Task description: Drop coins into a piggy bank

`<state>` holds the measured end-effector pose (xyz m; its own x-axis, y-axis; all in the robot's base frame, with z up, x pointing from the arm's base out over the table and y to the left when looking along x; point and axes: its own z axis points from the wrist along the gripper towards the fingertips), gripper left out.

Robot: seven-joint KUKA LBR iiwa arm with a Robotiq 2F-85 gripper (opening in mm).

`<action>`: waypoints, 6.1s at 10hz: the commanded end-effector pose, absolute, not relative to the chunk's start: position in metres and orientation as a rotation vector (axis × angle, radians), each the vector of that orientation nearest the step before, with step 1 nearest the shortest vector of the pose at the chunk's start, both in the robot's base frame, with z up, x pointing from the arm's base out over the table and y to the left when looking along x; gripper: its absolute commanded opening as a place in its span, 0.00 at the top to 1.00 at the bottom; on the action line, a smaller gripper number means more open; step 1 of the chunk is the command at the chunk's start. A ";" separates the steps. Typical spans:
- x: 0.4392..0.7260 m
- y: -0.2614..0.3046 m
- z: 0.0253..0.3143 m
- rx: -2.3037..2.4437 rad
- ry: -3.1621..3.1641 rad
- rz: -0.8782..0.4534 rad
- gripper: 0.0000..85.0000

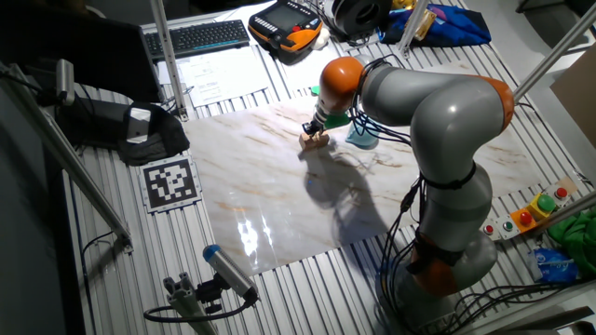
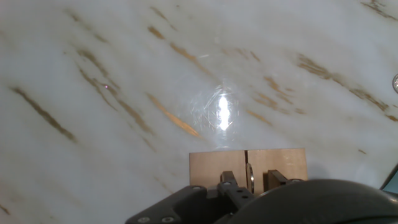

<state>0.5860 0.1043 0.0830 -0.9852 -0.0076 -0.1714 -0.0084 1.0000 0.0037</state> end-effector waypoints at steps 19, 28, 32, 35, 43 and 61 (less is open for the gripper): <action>0.588 0.103 0.086 -0.088 2.993 -0.036 1.00; 0.592 0.064 0.144 -0.079 2.989 -0.033 1.00; 0.581 0.039 0.160 -0.079 3.010 -0.064 1.00; 0.571 0.028 0.164 -0.062 3.026 -0.056 1.00; 0.559 0.005 0.166 -0.100 3.026 -0.079 1.00; 0.546 -0.042 0.146 0.075 2.999 -0.056 1.00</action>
<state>0.5467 -0.0417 0.1460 -0.9889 0.0455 -0.1413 0.0509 0.9981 -0.0354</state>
